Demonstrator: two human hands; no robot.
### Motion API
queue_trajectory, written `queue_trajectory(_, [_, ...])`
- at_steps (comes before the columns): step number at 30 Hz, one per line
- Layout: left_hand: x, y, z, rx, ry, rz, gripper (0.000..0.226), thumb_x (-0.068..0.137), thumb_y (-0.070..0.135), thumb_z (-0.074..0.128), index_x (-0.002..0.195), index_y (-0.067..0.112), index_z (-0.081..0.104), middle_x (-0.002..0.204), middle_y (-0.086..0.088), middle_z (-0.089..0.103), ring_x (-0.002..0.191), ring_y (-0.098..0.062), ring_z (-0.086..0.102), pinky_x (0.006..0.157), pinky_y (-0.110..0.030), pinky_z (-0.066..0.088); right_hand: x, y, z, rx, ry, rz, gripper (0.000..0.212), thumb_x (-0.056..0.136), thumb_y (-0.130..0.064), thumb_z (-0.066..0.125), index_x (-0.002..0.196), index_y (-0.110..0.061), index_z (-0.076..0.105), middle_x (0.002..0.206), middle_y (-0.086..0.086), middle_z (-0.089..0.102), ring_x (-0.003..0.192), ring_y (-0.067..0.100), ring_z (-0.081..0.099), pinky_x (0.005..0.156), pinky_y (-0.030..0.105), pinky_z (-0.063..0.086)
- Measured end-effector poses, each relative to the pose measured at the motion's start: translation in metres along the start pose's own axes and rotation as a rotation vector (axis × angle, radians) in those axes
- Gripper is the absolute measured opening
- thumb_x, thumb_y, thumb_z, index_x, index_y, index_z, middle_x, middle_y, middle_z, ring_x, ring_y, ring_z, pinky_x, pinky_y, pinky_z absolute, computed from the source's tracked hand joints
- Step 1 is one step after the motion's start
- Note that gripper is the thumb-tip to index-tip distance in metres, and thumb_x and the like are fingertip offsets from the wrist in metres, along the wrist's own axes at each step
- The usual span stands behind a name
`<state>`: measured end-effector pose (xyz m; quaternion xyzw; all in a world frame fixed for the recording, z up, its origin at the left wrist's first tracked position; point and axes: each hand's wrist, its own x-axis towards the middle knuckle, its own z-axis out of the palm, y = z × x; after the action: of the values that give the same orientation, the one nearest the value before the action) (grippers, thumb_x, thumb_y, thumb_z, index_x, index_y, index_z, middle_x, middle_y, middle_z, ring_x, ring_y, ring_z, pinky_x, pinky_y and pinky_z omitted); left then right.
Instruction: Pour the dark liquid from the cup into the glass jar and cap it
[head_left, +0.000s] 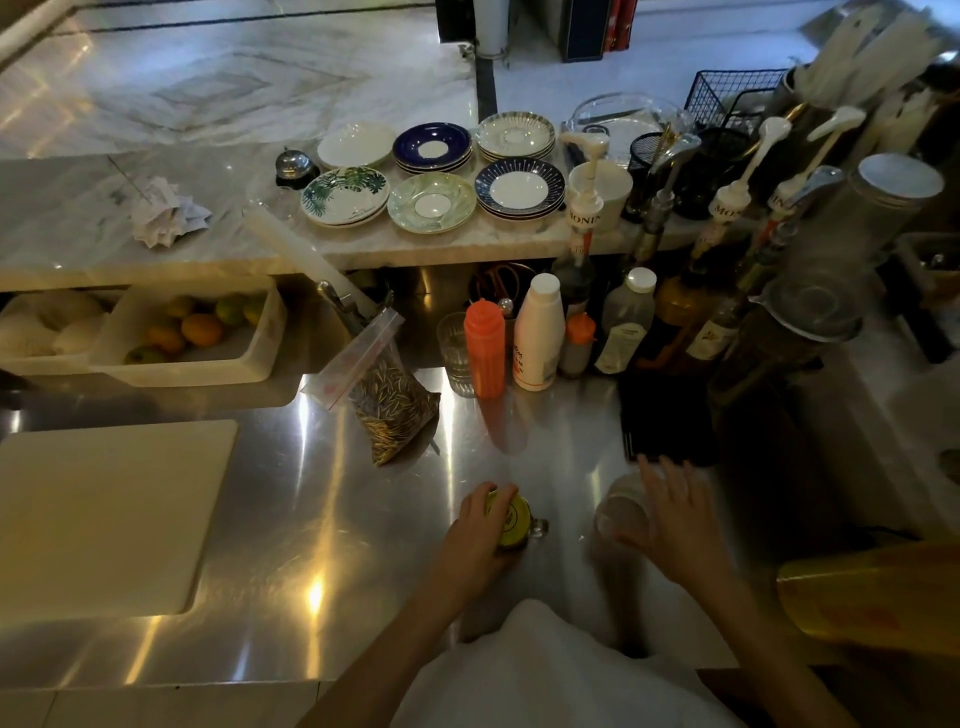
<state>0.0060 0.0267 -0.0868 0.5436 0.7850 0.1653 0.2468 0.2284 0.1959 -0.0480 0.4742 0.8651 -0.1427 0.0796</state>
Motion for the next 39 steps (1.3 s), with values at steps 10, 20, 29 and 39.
queue_trajectory(10, [0.004, -0.024, -0.016, -0.077, 0.074, -0.111, 0.087, 0.075, 0.015, 0.075, 0.147, 0.024, 0.027, 0.144, -0.008, 0.030, 0.130, -0.028, 0.037, 0.102, -0.031, 0.040, 0.016, -0.051, 0.017, 0.326, -0.032, -0.038, 0.097, 0.075, -0.050, 0.074, 0.150, -0.022, 0.020, 0.155, 0.004, 0.027, 0.138, 0.026, 0.030, 0.112, 0.039, 0.027])
queue_trajectory(20, [0.095, -0.011, -0.068, -0.118, 0.048, -0.179, 0.095, 0.074, 0.031, 0.081, 0.149, 0.025, 0.022, 0.140, -0.011, 0.029, 0.126, -0.032, 0.041, 0.103, -0.041, 0.043, 0.107, -0.092, -0.008, 0.380, 0.010, -0.060, 0.090, 0.075, -0.049, 0.074, 0.146, -0.017, 0.030, 0.153, 0.006, 0.032, 0.140, 0.025, 0.027, 0.112, 0.039, 0.024])
queue_trajectory(29, [0.132, -0.011, -0.074, -0.053, -0.037, -0.153, 0.104, 0.070, 0.025, 0.085, 0.150, 0.025, 0.019, 0.148, -0.014, 0.023, 0.133, -0.034, 0.035, 0.103, -0.040, 0.040, 0.133, -0.067, -0.025, 0.334, 0.023, 0.086, 0.091, 0.074, -0.045, 0.076, 0.147, -0.018, 0.029, 0.151, 0.008, 0.034, 0.138, 0.028, 0.035, 0.108, 0.049, 0.038])
queue_trajectory(39, [0.116, -0.008, -0.079, -0.050, -0.029, -0.140, 0.114, 0.072, 0.028, 0.084, 0.153, 0.028, 0.005, 0.160, -0.016, -0.005, 0.147, -0.039, 0.000, 0.116, -0.048, 0.022, 0.129, -0.061, -0.025, 0.233, -0.067, 0.091, 0.103, 0.078, -0.061, 0.063, 0.153, -0.019, 0.006, 0.161, 0.012, 0.007, 0.146, 0.039, 0.005, 0.116, 0.055, 0.020])
